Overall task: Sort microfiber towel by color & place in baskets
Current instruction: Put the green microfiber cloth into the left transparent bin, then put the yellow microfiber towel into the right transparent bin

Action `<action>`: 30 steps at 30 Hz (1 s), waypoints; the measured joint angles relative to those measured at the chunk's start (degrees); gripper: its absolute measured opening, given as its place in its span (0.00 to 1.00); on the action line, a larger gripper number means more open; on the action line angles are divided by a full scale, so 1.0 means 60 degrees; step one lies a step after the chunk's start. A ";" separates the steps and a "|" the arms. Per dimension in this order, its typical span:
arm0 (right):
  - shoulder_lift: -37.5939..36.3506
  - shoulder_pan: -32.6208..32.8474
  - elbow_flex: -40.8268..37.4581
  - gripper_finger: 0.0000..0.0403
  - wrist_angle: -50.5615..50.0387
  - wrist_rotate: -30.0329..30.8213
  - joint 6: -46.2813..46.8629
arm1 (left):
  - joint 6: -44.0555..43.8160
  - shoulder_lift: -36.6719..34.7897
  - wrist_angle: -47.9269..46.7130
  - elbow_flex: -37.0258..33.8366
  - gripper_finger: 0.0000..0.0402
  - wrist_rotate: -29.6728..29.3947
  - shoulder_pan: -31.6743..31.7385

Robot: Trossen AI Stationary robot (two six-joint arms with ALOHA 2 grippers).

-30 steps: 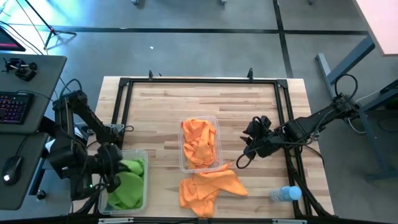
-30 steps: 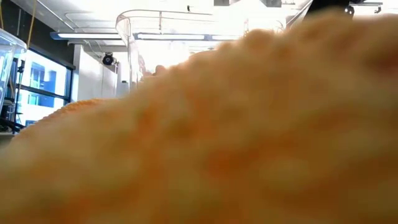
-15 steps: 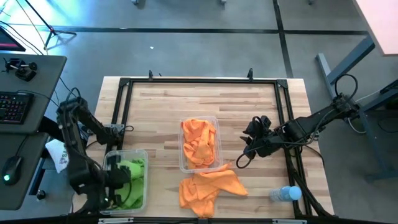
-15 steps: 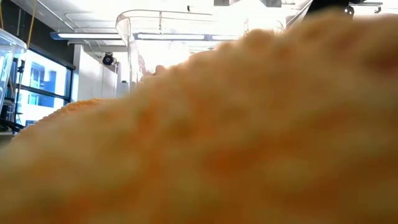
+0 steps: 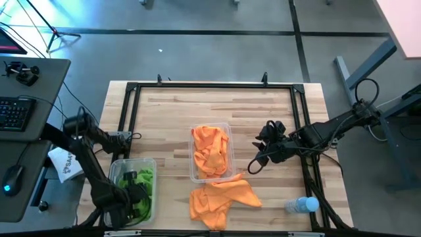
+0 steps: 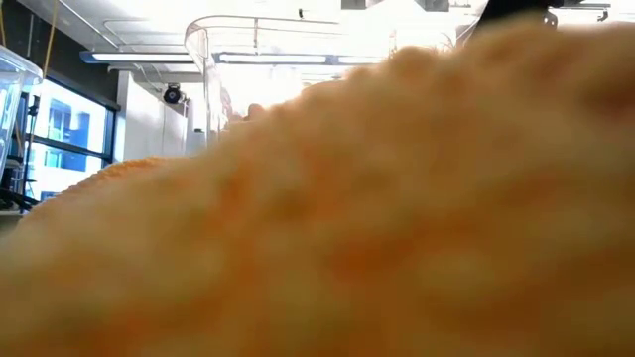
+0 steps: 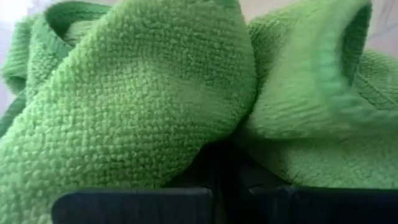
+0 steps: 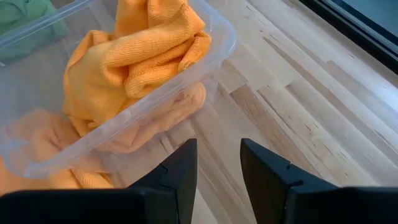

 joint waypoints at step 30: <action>0.0000 0.0007 0.0000 0.29 -0.0004 -0.0496 -0.0073 | -0.2016 -0.3022 -0.1216 0.1266 0.19 0.0559 0.0426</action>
